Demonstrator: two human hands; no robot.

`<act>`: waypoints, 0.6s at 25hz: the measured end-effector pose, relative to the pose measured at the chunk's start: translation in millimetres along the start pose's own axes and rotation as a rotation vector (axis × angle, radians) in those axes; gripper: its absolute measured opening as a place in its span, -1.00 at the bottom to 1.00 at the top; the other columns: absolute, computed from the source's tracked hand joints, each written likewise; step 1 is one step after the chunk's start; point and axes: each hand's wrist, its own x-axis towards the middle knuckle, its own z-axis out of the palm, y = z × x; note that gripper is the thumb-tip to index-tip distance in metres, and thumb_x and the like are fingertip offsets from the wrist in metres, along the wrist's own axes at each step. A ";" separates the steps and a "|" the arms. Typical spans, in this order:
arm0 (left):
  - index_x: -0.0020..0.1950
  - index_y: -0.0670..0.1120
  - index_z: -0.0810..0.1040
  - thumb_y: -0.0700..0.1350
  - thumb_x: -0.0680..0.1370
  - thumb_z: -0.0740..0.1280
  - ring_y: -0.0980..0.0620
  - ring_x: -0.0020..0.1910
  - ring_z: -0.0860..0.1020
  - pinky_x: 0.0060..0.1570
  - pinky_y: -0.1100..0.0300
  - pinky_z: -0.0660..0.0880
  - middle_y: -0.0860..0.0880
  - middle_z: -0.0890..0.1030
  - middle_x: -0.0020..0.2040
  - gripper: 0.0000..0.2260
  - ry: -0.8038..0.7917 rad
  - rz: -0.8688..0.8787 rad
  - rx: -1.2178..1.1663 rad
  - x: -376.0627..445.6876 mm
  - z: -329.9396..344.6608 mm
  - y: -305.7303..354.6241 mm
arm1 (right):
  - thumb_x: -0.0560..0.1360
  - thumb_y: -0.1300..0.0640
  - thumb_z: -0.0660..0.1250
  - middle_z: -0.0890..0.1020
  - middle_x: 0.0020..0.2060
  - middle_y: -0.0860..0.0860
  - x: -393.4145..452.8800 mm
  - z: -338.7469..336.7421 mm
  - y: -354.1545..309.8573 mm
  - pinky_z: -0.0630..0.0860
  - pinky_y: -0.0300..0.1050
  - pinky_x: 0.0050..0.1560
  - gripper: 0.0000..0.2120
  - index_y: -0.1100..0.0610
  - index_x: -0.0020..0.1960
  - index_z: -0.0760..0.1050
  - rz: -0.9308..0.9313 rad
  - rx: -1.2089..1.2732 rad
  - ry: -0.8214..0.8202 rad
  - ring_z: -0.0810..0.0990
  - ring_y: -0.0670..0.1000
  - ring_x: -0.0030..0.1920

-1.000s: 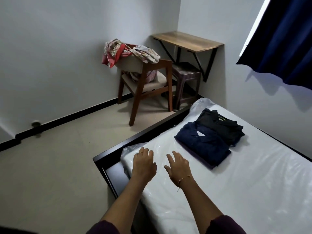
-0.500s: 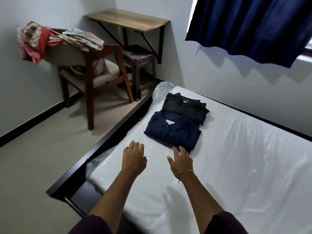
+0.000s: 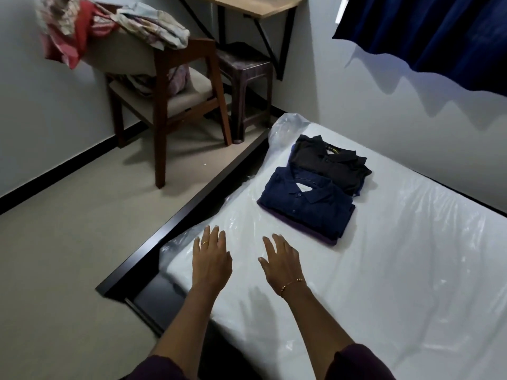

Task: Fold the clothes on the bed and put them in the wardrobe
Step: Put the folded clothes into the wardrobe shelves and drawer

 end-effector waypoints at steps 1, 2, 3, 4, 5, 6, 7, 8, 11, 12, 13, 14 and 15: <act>0.45 -0.22 0.48 -0.12 0.48 0.50 -0.31 0.56 0.33 0.46 -0.29 0.32 -0.25 0.46 0.50 -0.44 0.040 -0.021 -0.003 -12.1 -6.2 -14.3 | 0.84 -0.17 0.54 0.54 0.82 0.17 -2.4 -3.0 -23.5 0.80 0.35 0.71 -0.31 0.00 0.89 0.48 -0.065 -0.007 0.003 0.44 0.25 0.85; 0.46 -0.22 0.47 -0.12 0.49 0.49 -0.31 0.57 0.32 0.47 -0.30 0.31 -0.25 0.44 0.51 -0.44 0.069 -0.034 -0.001 -23.8 -10.3 -27.2 | 0.83 -0.16 0.55 0.56 0.81 0.18 -5.0 -5.1 -44.3 0.81 0.33 0.70 -0.31 0.01 0.88 0.50 -0.134 -0.015 0.007 0.46 0.24 0.84; 0.47 -0.23 0.47 -0.11 0.51 0.46 -0.30 0.56 0.32 0.46 -0.30 0.31 -0.25 0.44 0.52 -0.45 0.096 -0.059 0.003 -39.7 -15.6 -44.1 | 0.80 -0.15 0.58 0.59 0.78 0.18 -8.4 -7.3 -69.8 0.85 0.30 0.65 -0.32 0.02 0.85 0.55 -0.229 -0.029 0.001 0.51 0.24 0.81; 0.47 -0.23 0.47 -0.10 0.52 0.40 -0.29 0.55 0.34 0.44 -0.30 0.33 -0.24 0.45 0.51 -0.47 0.127 -0.100 0.013 -58.8 -22.4 -65.7 | 0.76 -0.14 0.62 0.64 0.73 0.19 -12.0 -7.5 -100.3 0.90 0.28 0.57 -0.33 0.03 0.80 0.61 -0.339 -0.032 -0.023 0.56 0.24 0.76; 0.46 -0.23 0.48 -0.07 0.53 0.33 -0.29 0.54 0.36 0.40 -0.29 0.36 -0.24 0.47 0.49 -0.48 0.153 -0.150 0.017 -78.5 -28.5 -88.8 | 0.71 -0.13 0.65 0.67 0.68 0.20 -16.1 -6.8 -132.6 0.95 0.26 0.49 -0.34 0.04 0.75 0.67 -0.448 -0.031 -0.049 0.61 0.24 0.71; 0.45 -0.23 0.49 -0.04 0.53 0.28 -0.29 0.51 0.39 0.37 -0.29 0.38 -0.23 0.49 0.47 -0.48 0.180 -0.214 0.026 -99.9 -34.5 -113.5 | 0.66 -0.11 0.68 0.69 0.64 0.20 -20.9 -4.8 -166.6 0.98 0.23 0.44 -0.34 0.05 0.71 0.70 -0.549 -0.026 -0.084 0.63 0.24 0.66; 0.44 -0.24 0.49 -0.03 0.52 0.28 -0.30 0.50 0.40 0.34 -0.29 0.40 -0.23 0.50 0.45 -0.48 0.193 -0.295 0.035 -124.8 -39.9 -139.8 | 0.63 -0.10 0.69 0.70 0.62 0.20 -27.6 -1.9 -203.0 0.99 0.21 0.41 -0.33 0.04 0.70 0.71 -0.648 -0.013 -0.122 0.64 0.23 0.64; 0.44 -0.24 0.49 -0.05 0.53 0.34 -0.30 0.50 0.40 0.33 -0.30 0.41 -0.23 0.51 0.44 -0.49 0.198 -0.390 0.031 -151.1 -45.0 -163.0 | 0.62 -0.10 0.71 0.72 0.60 0.19 -36.7 -0.9 -238.4 0.99 0.20 0.39 -0.33 0.03 0.68 0.72 -0.745 -0.003 -0.170 0.64 0.22 0.62; 0.45 -0.22 0.49 -0.07 0.48 0.54 -0.29 0.53 0.37 0.38 -0.31 0.41 -0.22 0.50 0.45 -0.41 0.183 -0.697 -0.012 -238.6 -53.4 -218.3 | 0.56 -0.15 0.79 0.73 0.56 0.13 -79.1 6.3 -342.1 0.99 0.17 0.36 -0.30 0.00 0.63 0.72 -1.027 0.025 -0.217 0.68 0.19 0.60; 0.46 -0.22 0.49 -0.08 0.46 0.56 -0.29 0.53 0.37 0.39 -0.31 0.41 -0.22 0.50 0.46 -0.39 0.185 -0.784 -0.022 -266.9 -52.4 -230.5 | 0.57 -0.16 0.80 0.73 0.58 0.11 -96.5 8.6 -370.3 0.98 0.17 0.38 -0.29 0.00 0.63 0.69 -1.116 0.032 -0.219 0.69 0.18 0.61; 0.45 -0.22 0.49 -0.09 0.44 0.58 -0.29 0.53 0.37 0.40 -0.31 0.41 -0.23 0.50 0.46 -0.37 0.189 -0.889 -0.025 -300.4 -51.9 -241.5 | 0.58 -0.16 0.79 0.72 0.59 0.10 -118.1 12.5 -401.5 0.97 0.17 0.40 -0.30 0.00 0.64 0.66 -1.201 0.042 -0.236 0.69 0.18 0.62; 0.45 -0.23 0.49 -0.10 0.42 0.60 -0.29 0.53 0.37 0.40 -0.32 0.40 -0.23 0.51 0.46 -0.35 0.176 -0.988 -0.035 -332.4 -49.5 -249.9 | 0.60 -0.16 0.78 0.72 0.60 0.10 -141.0 21.2 -426.5 0.98 0.18 0.42 -0.30 0.00 0.64 0.65 -1.284 0.046 -0.263 0.69 0.18 0.63; 0.45 -0.23 0.49 -0.10 0.41 0.61 -0.29 0.53 0.37 0.40 -0.32 0.40 -0.24 0.51 0.46 -0.34 0.167 -1.091 -0.036 -366.4 -43.3 -254.7 | 0.61 -0.15 0.78 0.72 0.61 0.09 -167.7 30.6 -447.2 0.98 0.18 0.43 -0.31 0.00 0.65 0.64 -1.368 0.042 -0.326 0.69 0.17 0.63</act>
